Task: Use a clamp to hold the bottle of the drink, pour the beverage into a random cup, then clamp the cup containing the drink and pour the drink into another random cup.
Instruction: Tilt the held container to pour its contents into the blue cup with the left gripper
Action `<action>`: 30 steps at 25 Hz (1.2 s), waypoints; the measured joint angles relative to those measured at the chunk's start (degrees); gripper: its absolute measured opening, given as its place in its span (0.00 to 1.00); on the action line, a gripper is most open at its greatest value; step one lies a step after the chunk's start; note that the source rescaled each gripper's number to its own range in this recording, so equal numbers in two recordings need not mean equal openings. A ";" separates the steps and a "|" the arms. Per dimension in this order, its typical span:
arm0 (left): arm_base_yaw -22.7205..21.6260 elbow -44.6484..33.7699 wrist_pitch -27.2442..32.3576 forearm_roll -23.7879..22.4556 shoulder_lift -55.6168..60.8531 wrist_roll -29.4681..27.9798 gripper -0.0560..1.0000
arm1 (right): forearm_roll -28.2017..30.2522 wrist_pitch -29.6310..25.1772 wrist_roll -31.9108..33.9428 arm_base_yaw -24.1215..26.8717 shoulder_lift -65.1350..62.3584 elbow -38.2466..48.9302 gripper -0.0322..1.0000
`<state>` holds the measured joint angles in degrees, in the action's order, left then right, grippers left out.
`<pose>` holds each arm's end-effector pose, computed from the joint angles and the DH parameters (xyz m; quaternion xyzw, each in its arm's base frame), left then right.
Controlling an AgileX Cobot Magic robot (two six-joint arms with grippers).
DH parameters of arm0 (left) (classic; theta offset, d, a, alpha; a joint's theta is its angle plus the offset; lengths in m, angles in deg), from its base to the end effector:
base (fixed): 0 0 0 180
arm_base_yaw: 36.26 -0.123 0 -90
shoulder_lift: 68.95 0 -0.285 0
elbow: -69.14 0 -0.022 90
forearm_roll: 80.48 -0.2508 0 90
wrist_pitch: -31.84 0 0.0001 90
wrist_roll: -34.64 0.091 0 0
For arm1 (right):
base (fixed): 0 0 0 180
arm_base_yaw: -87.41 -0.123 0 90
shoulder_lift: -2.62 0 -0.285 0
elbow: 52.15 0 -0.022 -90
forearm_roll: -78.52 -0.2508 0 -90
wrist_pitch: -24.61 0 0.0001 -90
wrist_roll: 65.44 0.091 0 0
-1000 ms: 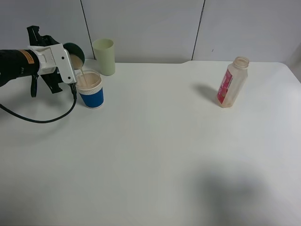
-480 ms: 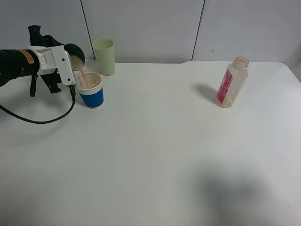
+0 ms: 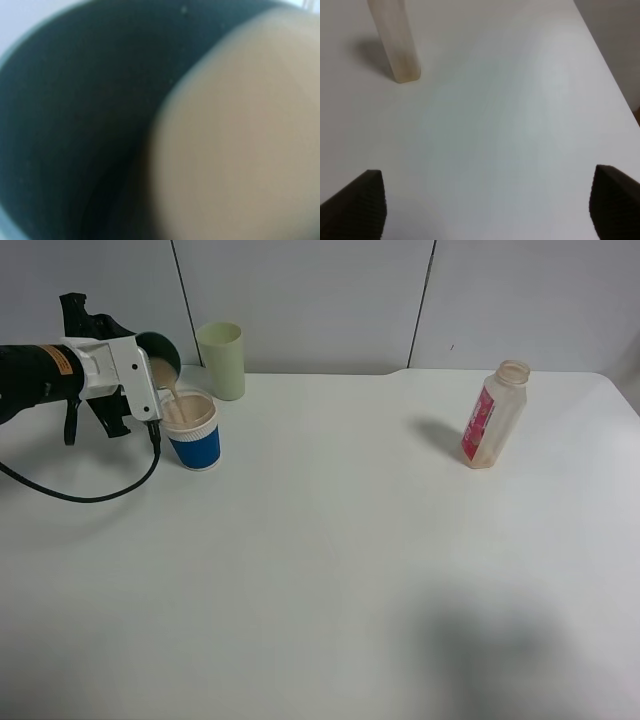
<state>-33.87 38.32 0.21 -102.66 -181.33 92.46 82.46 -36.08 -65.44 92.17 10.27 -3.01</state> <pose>0.3571 -0.0329 0.1632 0.5733 0.6056 0.2643 0.4845 -0.0045 -0.0051 0.2748 0.0366 0.8535 -0.0559 0.5167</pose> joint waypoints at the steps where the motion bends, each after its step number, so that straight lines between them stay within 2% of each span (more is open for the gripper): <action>1: 0.00 0.00 -0.13 0.00 0.00 0.00 0.05 | 0.00 0.00 0.00 0.00 0.00 0.00 0.68; 30: 0.00 0.00 -1.00 0.17 0.00 0.14 0.05 | 0.00 0.00 0.00 0.00 0.00 0.00 0.68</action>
<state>-33.87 38.32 -0.78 -102.50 -181.33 92.60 82.46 -36.08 -65.44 92.17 10.27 -3.01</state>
